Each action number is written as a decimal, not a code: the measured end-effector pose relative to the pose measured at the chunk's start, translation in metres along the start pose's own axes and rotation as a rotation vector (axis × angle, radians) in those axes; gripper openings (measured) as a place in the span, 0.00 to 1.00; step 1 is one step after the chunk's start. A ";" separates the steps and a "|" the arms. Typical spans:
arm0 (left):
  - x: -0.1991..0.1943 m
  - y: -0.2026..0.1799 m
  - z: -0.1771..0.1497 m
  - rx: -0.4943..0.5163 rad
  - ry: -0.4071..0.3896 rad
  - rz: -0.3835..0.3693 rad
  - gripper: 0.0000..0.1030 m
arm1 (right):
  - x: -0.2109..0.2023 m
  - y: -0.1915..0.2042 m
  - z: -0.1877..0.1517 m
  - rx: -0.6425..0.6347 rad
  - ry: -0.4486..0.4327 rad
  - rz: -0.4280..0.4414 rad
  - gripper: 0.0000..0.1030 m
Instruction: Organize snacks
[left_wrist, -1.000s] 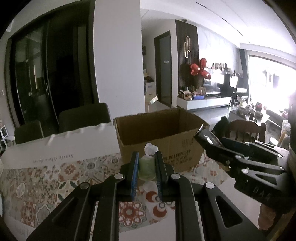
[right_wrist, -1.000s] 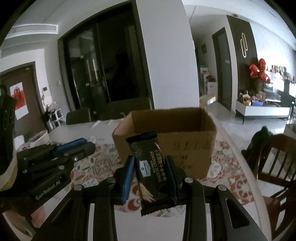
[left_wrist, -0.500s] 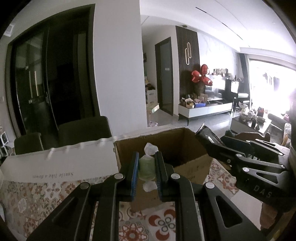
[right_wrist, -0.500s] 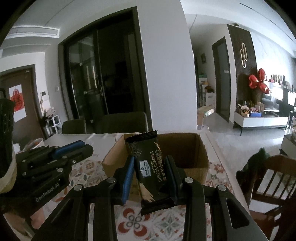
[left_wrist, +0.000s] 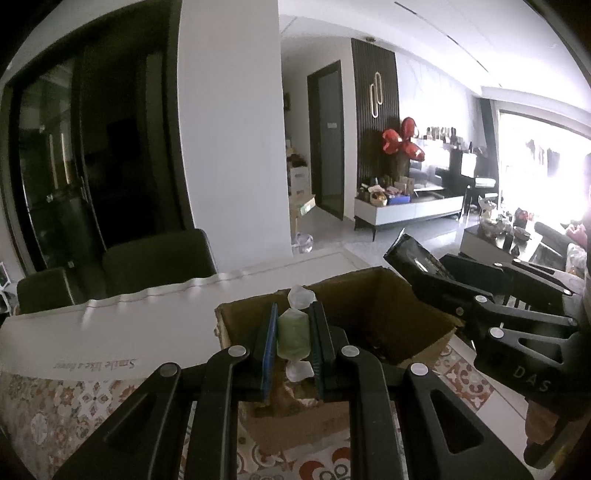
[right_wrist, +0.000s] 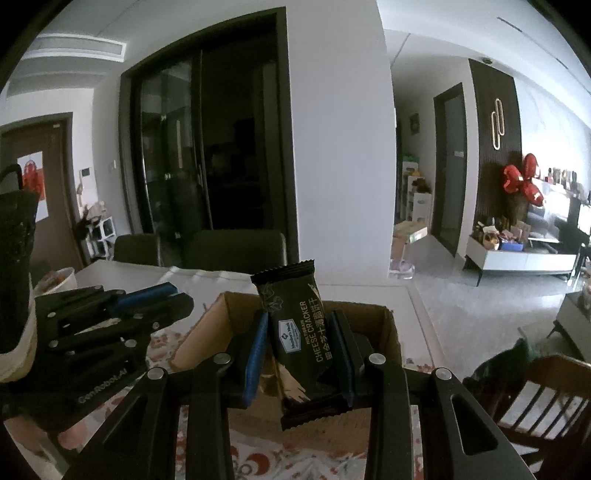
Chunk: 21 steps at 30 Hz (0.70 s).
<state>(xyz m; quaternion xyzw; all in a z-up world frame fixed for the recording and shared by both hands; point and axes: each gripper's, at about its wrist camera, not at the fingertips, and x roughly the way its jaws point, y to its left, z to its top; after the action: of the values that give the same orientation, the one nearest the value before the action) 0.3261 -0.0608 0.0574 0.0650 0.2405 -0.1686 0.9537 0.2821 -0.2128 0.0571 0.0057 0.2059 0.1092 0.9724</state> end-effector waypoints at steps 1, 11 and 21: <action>0.004 -0.001 0.002 -0.001 0.008 -0.003 0.18 | 0.004 -0.002 0.001 -0.001 0.005 0.001 0.34; 0.052 0.000 0.008 -0.008 0.114 -0.021 0.18 | 0.052 -0.022 0.004 0.001 0.080 -0.018 0.34; 0.028 0.003 -0.007 -0.027 0.076 0.113 0.63 | 0.050 -0.023 -0.004 0.012 0.098 -0.093 0.60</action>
<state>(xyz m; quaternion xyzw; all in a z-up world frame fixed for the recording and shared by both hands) 0.3472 -0.0645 0.0383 0.0721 0.2747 -0.1089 0.9526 0.3300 -0.2248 0.0320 -0.0034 0.2539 0.0630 0.9652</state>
